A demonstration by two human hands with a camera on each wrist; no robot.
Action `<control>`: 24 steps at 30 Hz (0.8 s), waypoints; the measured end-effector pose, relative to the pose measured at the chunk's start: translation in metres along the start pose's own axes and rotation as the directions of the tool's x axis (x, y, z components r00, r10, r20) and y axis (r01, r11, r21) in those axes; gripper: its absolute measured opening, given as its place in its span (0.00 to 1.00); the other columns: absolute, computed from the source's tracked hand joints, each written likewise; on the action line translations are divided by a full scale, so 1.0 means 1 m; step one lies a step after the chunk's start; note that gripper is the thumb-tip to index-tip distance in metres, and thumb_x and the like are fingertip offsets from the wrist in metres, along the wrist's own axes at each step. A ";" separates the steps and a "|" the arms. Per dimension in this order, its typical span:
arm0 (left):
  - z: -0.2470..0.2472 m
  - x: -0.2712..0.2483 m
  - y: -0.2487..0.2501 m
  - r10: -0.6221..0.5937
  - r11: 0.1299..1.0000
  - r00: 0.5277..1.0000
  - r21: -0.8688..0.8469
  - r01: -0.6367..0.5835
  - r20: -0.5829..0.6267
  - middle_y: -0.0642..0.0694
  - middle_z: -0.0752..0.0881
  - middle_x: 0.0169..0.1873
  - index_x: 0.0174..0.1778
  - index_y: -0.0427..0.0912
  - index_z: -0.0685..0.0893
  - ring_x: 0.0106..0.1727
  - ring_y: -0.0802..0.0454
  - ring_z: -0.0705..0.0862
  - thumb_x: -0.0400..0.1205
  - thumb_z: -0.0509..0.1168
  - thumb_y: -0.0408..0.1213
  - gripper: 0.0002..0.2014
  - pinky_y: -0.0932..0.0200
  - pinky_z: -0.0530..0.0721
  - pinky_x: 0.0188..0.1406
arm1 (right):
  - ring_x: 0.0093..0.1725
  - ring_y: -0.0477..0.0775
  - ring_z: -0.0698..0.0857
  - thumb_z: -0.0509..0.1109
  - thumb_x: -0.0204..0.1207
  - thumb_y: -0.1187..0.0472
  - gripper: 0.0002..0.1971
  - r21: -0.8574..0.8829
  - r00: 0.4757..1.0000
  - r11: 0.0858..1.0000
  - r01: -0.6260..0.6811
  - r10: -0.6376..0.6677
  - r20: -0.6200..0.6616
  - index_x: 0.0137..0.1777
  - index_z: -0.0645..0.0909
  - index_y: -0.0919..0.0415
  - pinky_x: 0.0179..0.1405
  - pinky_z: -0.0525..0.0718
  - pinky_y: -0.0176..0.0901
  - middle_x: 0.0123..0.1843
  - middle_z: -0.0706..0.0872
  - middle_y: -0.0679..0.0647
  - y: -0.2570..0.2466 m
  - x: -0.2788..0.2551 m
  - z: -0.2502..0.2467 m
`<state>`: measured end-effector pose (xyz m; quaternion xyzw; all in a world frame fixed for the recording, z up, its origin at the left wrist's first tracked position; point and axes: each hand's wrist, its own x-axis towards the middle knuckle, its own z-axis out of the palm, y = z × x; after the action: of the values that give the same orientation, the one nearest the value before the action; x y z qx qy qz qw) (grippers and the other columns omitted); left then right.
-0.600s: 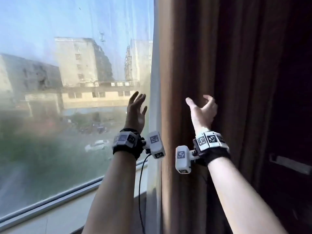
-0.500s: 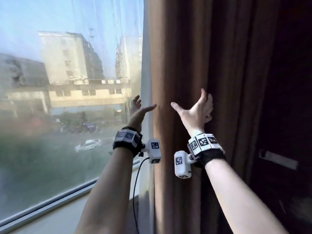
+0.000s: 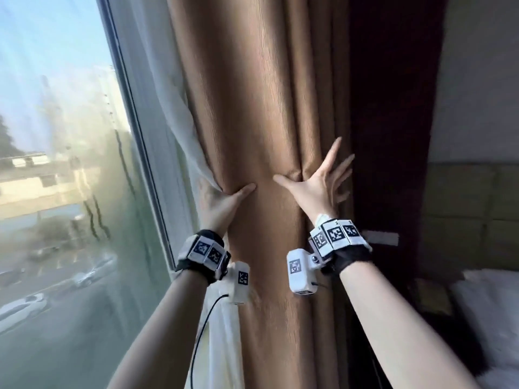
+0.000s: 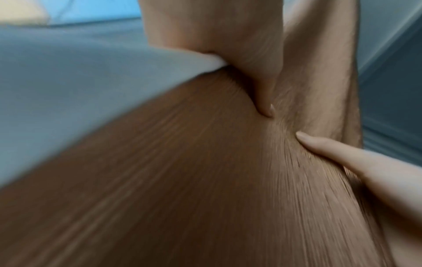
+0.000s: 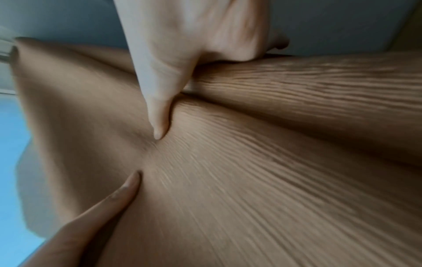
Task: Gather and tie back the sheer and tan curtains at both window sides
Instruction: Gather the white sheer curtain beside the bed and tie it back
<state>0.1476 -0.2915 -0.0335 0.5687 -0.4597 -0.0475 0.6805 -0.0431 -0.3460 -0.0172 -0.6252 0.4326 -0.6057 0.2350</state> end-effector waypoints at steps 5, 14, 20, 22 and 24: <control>0.073 0.058 -0.029 -0.022 0.987 0.992 -0.157 0.042 0.126 0.57 0.87 0.59 0.68 0.52 0.79 0.60 0.61 0.85 0.56 0.83 0.63 0.45 0.56 0.83 0.64 | 0.85 0.66 0.44 0.83 0.51 0.33 0.70 0.054 0.993 0.991 -0.119 0.120 -0.006 0.82 0.32 0.38 0.78 0.51 0.70 0.84 0.32 0.65 0.044 0.056 0.008; 0.221 0.158 -0.063 -0.024 0.981 0.958 -0.179 0.077 0.285 0.49 0.87 0.54 0.64 0.36 0.83 0.56 0.53 0.86 0.75 0.74 0.51 0.28 0.65 0.83 0.55 | 0.52 0.51 0.82 0.73 0.75 0.43 0.23 -0.123 0.996 0.989 -0.077 0.082 0.040 0.55 0.77 0.63 0.49 0.75 0.37 0.52 0.83 0.51 0.131 0.196 0.013; 0.320 0.226 -0.093 0.075 0.974 0.955 -0.226 -0.009 0.286 0.53 0.84 0.61 0.71 0.43 0.76 0.63 0.55 0.83 0.76 0.73 0.48 0.28 0.59 0.80 0.64 | 0.56 0.61 0.85 0.65 0.82 0.47 0.20 -0.199 1.000 0.980 -0.010 0.014 0.021 0.60 0.79 0.65 0.50 0.77 0.42 0.51 0.86 0.56 0.200 0.301 0.032; 0.348 0.242 -0.101 0.084 0.971 0.948 -0.240 -0.008 0.306 0.53 0.83 0.60 0.72 0.44 0.74 0.62 0.55 0.82 0.78 0.73 0.46 0.28 0.61 0.80 0.63 | 0.57 0.62 0.84 0.64 0.83 0.48 0.20 -0.218 1.000 0.976 -0.006 0.008 0.008 0.62 0.79 0.66 0.50 0.76 0.42 0.53 0.86 0.59 0.221 0.330 0.036; 0.380 0.262 -0.114 0.099 0.967 0.944 -0.254 -0.017 0.315 0.54 0.82 0.60 0.73 0.44 0.73 0.61 0.57 0.81 0.78 0.73 0.44 0.28 0.64 0.80 0.61 | 0.60 0.64 0.83 0.63 0.84 0.49 0.20 -0.236 1.000 0.972 0.001 -0.002 -0.001 0.63 0.78 0.67 0.55 0.78 0.46 0.59 0.85 0.63 0.245 0.364 0.043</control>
<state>0.0918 -0.7625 -0.0039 0.4496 -0.5727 -0.1776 0.6620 -0.1038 -0.7828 -0.0226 -0.6486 0.5011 -0.5507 0.1584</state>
